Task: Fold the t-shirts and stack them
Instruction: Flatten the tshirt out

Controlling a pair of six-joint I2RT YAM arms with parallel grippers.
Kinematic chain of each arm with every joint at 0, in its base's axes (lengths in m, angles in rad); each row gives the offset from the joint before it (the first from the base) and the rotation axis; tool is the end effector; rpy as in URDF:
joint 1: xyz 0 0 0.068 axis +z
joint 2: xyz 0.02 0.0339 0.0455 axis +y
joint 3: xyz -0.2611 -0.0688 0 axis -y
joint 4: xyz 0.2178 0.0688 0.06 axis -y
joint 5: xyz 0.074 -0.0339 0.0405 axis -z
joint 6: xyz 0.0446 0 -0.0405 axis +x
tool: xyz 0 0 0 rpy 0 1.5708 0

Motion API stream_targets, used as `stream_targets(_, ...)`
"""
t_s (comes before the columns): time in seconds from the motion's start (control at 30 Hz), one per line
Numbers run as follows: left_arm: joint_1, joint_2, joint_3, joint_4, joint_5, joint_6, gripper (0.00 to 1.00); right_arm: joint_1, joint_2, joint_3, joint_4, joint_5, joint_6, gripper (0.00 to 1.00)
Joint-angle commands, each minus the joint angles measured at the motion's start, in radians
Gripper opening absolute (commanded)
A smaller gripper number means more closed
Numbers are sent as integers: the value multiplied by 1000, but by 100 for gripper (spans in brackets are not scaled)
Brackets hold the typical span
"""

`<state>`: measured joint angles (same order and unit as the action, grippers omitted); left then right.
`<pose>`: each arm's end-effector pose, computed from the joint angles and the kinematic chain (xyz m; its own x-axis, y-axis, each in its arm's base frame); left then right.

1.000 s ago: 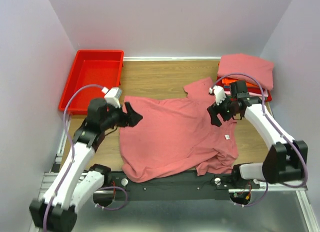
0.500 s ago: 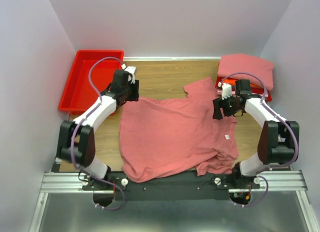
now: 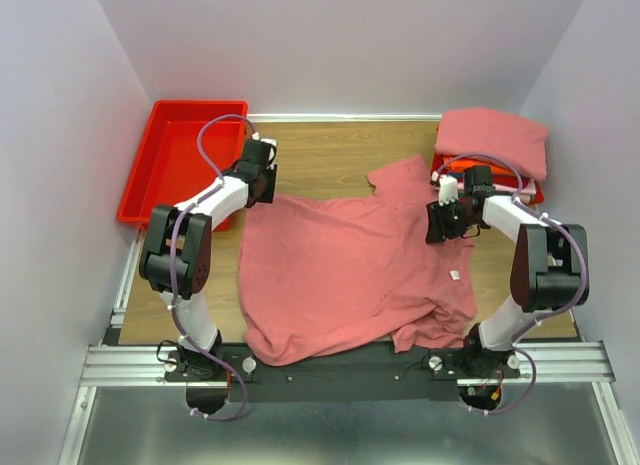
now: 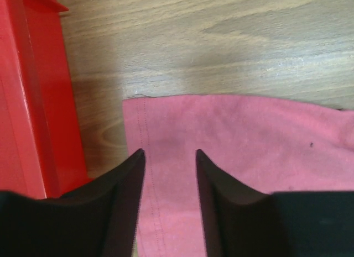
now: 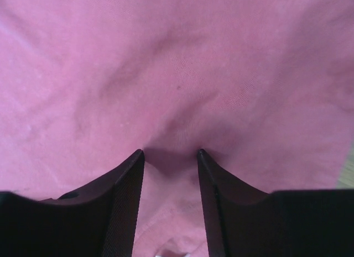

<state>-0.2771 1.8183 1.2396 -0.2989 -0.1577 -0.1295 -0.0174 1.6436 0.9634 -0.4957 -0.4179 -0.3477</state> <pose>0.3622 -0.0957 0.2069 -0.7561 0.0825 -0.6492 0.0766 0.9964 0.0373 0.2905 0.0130 0.1776 -0.8199 -0.2972 -0.4893 -0.4463 0.8671 0.2211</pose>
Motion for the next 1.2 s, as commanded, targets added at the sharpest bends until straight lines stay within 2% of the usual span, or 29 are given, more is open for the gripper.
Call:
stream_targets(0.0,-2,4,0,-8,-37,-8,43,16,62,32,13,13,21,47)
stream_targets(0.2,-1,-16,-64,1,-66,-25,41,102,122,44,11,74,26,34)
stream_targets(0.33,6,-103,-88,21,-103,-32,40,192,156,54,11,99,12,26)
stream_targets(0.43,21,-168,-104,44,-109,-30,40,257,186,64,8,117,3,25)
stream_targets(0.57,33,-195,-117,79,-82,-16,41,280,190,74,-1,130,0,25)
stream_targets(0.7,35,-128,-69,66,-66,-10,41,280,139,43,-3,146,-26,29)
stream_targets(0.73,35,-93,-56,61,-69,-10,41,278,101,35,-3,149,-33,40)
stream_targets(0.83,35,-39,-6,52,-114,-16,45,257,35,8,-1,137,-62,52)
stream_targets(1.17,39,125,126,-12,-96,4,45,174,-53,-22,-1,65,-88,54)
